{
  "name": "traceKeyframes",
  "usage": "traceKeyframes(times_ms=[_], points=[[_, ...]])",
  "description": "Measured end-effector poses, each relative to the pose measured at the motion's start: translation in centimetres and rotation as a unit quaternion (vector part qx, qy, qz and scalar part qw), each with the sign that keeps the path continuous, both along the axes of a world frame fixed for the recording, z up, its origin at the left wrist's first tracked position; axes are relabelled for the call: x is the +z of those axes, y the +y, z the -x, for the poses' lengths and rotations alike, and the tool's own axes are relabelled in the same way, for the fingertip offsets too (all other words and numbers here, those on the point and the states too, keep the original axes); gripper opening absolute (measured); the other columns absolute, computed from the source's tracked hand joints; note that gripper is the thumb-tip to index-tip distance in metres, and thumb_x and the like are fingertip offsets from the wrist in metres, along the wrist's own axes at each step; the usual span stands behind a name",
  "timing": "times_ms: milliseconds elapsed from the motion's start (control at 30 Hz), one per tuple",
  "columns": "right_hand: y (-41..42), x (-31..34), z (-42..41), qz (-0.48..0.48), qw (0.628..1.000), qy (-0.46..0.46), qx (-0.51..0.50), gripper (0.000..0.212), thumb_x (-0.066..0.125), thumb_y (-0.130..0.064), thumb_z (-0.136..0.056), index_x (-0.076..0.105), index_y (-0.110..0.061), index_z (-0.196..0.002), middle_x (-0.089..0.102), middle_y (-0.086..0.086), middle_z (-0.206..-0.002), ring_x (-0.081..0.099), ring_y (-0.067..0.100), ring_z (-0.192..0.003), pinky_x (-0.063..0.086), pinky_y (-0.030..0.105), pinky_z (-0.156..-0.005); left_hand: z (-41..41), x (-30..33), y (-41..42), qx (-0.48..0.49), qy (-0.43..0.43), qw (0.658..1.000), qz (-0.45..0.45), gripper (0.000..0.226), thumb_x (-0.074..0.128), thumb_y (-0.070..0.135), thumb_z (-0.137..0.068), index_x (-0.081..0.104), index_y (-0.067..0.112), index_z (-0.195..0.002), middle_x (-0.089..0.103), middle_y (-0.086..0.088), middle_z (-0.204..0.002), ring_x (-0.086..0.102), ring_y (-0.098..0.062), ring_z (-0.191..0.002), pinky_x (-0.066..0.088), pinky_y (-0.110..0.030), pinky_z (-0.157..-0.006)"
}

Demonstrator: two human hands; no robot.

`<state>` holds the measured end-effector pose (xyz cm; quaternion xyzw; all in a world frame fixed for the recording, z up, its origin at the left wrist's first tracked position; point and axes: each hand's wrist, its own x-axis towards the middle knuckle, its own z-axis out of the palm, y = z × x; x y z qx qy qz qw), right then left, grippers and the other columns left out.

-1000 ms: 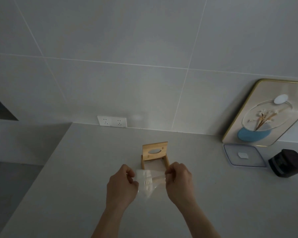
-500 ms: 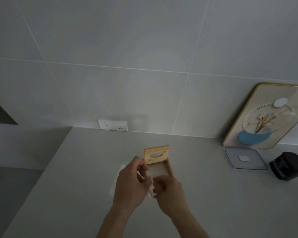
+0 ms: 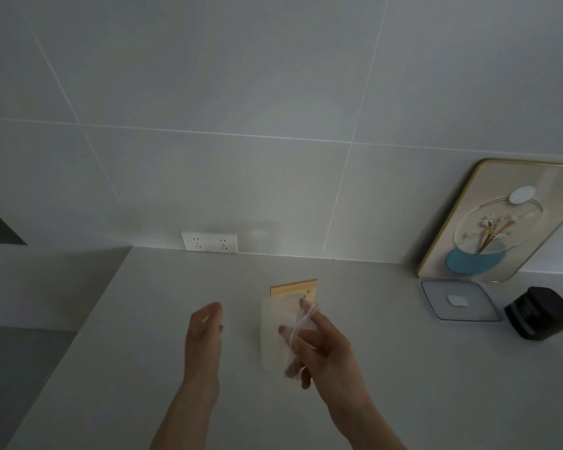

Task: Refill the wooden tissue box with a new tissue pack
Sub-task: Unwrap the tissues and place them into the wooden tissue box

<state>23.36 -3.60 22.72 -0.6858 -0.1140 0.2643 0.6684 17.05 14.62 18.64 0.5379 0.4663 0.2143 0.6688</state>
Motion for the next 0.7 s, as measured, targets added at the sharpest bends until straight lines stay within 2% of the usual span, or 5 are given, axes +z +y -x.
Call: traceKeyframes(times_ms=[100,200,367,533,700], points=[[-0.8,0.3,0.0,-0.043,0.999,0.022,0.015,0.052,0.058,0.0,-0.098,0.052,-0.029,-0.14,0.081,0.006,-0.106,0.06,0.022,-0.05,0.042,0.031,-0.048,0.3,-1.5,-0.1,-0.105,0.038,0.986,0.123,0.03,0.053,0.045,-0.1,0.059,0.023,-0.121,0.063,-0.007,-0.118,0.063,-0.026,-0.105,0.046,-0.038,-0.093],[-1.4,0.2,-0.6,-0.065,0.997,0.044,-0.011,0.055,0.054,0.006,-0.097,0.055,-0.029,-0.139,0.078,0.009,-0.113,0.052,0.017,-0.044,0.038,0.025,-0.041,0.6,-1.7,-0.9,-0.169,0.037,0.962,0.21,0.036,0.051,0.05,-0.099,0.062,0.022,-0.117,0.075,-0.01,-0.116,0.071,-0.036,-0.109,0.053,-0.047,-0.096],[-1.7,0.4,-1.3,-0.045,0.997,0.063,-0.024,0.042,0.067,-0.003,-0.093,0.064,-0.027,-0.126,0.08,0.008,-0.105,0.047,0.012,-0.043,0.029,0.021,-0.038,0.6,-2.3,-1.6,-0.193,-0.007,0.965,0.179,0.039,0.067,0.029,-0.09,0.07,0.009,-0.123,0.08,-0.01,-0.11,0.074,-0.033,-0.104,0.058,-0.042,-0.084],[-2.2,-0.2,-2.5,0.073,0.995,0.022,-0.069,0.022,0.084,-0.01,-0.079,0.075,-0.016,-0.098,0.079,0.005,-0.095,0.066,0.014,-0.053,0.05,0.027,-0.043,0.4,-1.4,-0.5,-0.165,-0.089,0.969,0.161,0.029,0.061,0.016,-0.095,0.072,0.011,-0.122,0.076,-0.015,-0.121,0.07,-0.033,-0.112,0.062,-0.039,-0.076],[-2.4,0.5,-2.7,0.144,0.986,-0.049,0.061,0.018,0.061,-0.018,-0.099,0.077,-0.012,-0.102,0.073,-0.015,-0.063,0.061,-0.004,-0.05,0.043,0.009,-0.047,0.3,0.4,0.1,-0.187,-0.135,0.964,0.134,0.03,0.056,0.017,-0.098,0.07,0.015,-0.124,0.077,-0.008,-0.12,0.072,-0.025,-0.109,0.063,-0.036,-0.072]])
